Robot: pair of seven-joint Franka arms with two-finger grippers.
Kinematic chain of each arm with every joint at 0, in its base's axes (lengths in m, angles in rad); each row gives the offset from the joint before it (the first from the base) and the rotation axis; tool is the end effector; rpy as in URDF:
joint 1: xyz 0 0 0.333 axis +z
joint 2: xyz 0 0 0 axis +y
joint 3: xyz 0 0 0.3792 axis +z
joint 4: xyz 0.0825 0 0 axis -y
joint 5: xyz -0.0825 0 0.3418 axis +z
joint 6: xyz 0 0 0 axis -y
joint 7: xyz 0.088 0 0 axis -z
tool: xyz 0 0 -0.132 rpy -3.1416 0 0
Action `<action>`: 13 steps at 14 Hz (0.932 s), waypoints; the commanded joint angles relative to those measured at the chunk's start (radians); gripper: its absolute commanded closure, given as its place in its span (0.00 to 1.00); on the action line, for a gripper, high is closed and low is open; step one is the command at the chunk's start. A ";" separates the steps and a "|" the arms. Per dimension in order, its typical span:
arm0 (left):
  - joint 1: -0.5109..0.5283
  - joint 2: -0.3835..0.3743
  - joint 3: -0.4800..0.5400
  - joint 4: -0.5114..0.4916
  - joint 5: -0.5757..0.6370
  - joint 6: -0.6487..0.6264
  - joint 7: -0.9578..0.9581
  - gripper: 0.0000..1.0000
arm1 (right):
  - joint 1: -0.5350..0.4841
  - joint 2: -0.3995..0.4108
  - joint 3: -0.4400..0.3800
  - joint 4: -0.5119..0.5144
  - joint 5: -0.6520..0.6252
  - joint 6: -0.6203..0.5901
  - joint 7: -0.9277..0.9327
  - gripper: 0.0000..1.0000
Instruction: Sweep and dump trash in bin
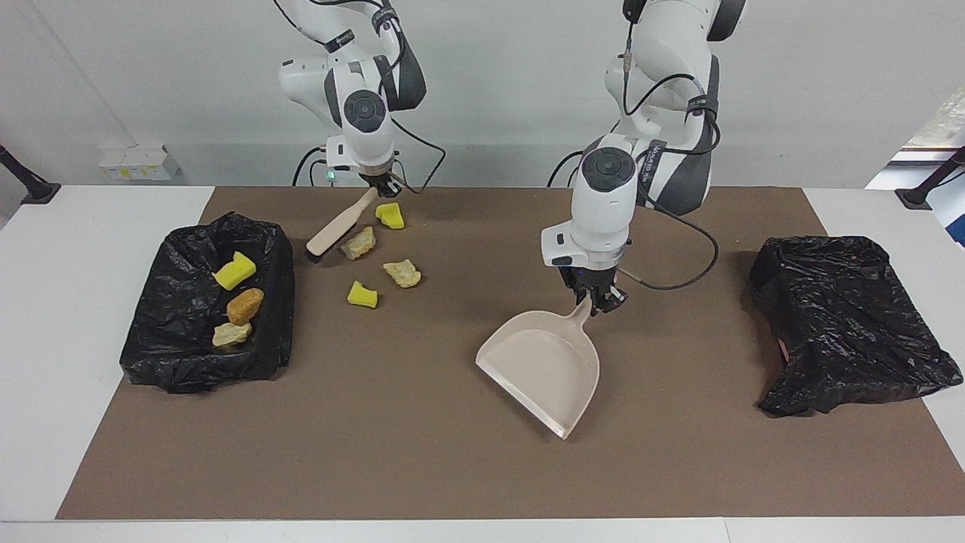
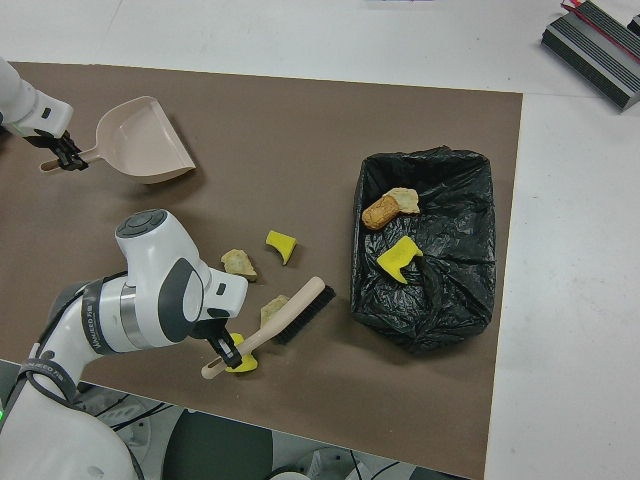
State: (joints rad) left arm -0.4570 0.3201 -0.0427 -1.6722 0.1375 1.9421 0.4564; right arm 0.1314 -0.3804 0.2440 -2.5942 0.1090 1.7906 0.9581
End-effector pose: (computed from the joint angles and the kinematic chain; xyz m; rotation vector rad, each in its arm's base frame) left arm 0.5559 -0.2857 0.4669 -2.6505 1.4607 0.0714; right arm 0.2611 0.1187 0.4165 2.6882 -0.9303 -0.5015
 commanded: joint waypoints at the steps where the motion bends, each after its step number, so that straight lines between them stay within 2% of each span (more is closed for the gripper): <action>1: 0.000 -0.053 -0.002 -0.075 0.022 -0.011 0.238 1.00 | -0.023 0.028 0.015 -0.017 0.055 0.079 -0.071 1.00; 3: -0.003 -0.074 -0.003 -0.116 0.022 -0.003 0.297 1.00 | -0.015 0.061 0.015 0.006 0.090 0.104 -0.143 1.00; 4: -0.014 -0.094 -0.005 -0.154 0.022 0.024 0.309 1.00 | -0.010 0.113 0.017 0.058 0.100 0.104 -0.147 1.00; 8: -0.080 -0.235 -0.008 -0.444 0.022 0.272 0.395 1.00 | -0.007 0.286 0.018 0.244 0.118 0.133 -0.147 1.00; 10: -0.115 -0.263 -0.009 -0.489 0.022 0.282 0.389 1.00 | 0.016 0.363 0.017 0.336 0.164 0.138 -0.147 1.00; 13: -0.170 -0.276 -0.009 -0.498 0.016 0.285 0.328 1.00 | 0.071 0.455 0.017 0.449 0.253 0.161 -0.128 1.00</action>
State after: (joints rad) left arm -0.5881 0.0877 -0.0656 -2.1196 0.1395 2.2016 0.8198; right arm 0.1716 0.0020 0.2590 -2.2300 0.3046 1.9444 0.8388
